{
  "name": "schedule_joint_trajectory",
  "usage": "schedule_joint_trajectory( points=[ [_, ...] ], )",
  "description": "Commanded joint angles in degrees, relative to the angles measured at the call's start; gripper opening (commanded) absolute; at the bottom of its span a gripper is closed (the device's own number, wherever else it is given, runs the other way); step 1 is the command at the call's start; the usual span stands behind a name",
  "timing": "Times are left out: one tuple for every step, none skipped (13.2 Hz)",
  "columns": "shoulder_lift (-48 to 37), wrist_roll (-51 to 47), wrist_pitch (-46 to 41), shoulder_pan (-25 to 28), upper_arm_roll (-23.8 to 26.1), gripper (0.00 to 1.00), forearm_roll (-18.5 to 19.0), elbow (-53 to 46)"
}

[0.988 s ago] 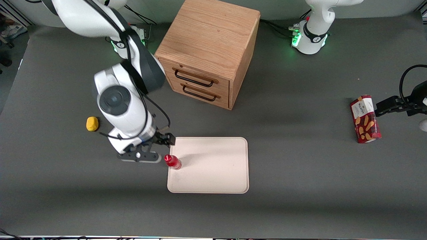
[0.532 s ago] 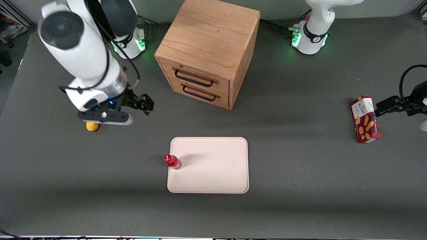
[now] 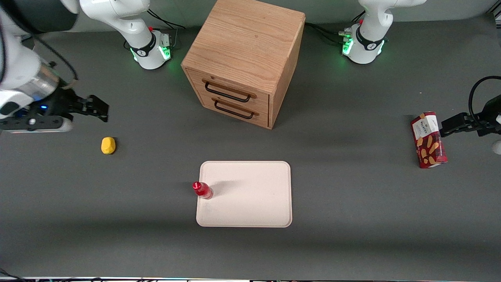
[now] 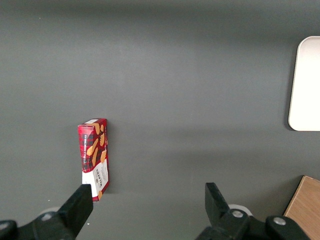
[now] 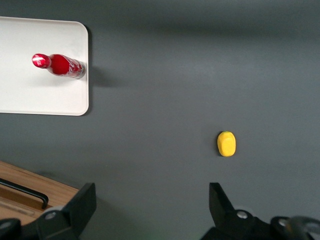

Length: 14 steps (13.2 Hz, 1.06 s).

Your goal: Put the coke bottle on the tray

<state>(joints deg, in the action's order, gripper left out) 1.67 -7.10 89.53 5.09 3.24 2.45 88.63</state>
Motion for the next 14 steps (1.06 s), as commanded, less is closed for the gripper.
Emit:
schedule_joint_trajectory(
  points=[
    [-6.58,6.03,5.03,-3.68,0.71,1.00,-2.01,8.74],
    [-7.46,6.92,6.35,-4.56,0.63,1.00,-2.01,9.88],
    [-8.08,7.45,7.40,-5.78,0.62,1.00,-2.01,10.59],
    [-8.17,8.59,7.94,-7.10,0.62,1.00,-2.01,10.60],
    [-8.09,10.34,8.12,-8.51,0.62,1.00,-2.01,10.16],
    [-7.82,13.05,8.20,-10.09,0.45,1.00,-2.01,9.46],
    [-7.56,14.73,8.12,-10.36,-0.42,1.00,-2.01,8.58],
    [-6.95,14.75,7.86,-9.93,-2.00,1.00,-2.01,7.27],
    [-5.98,14.31,7.33,-9.84,-2.27,1.00,-2.10,5.78],
    [-5.19,14.22,6.80,-9.84,-2.28,1.00,-2.02,4.54],
    [-4.58,14.14,6.19,-9.75,-2.28,1.00,-2.10,3.57],
    [-4.48,14.05,6.10,-9.49,-2.28,1.00,-2.10,3.39],
    [-4.48,14.13,6.18,-8.62,-2.28,1.00,-2.02,3.48],
    [-4.48,14.31,6.18,-8.35,-2.28,1.00,-2.01,3.65]
  ],
)
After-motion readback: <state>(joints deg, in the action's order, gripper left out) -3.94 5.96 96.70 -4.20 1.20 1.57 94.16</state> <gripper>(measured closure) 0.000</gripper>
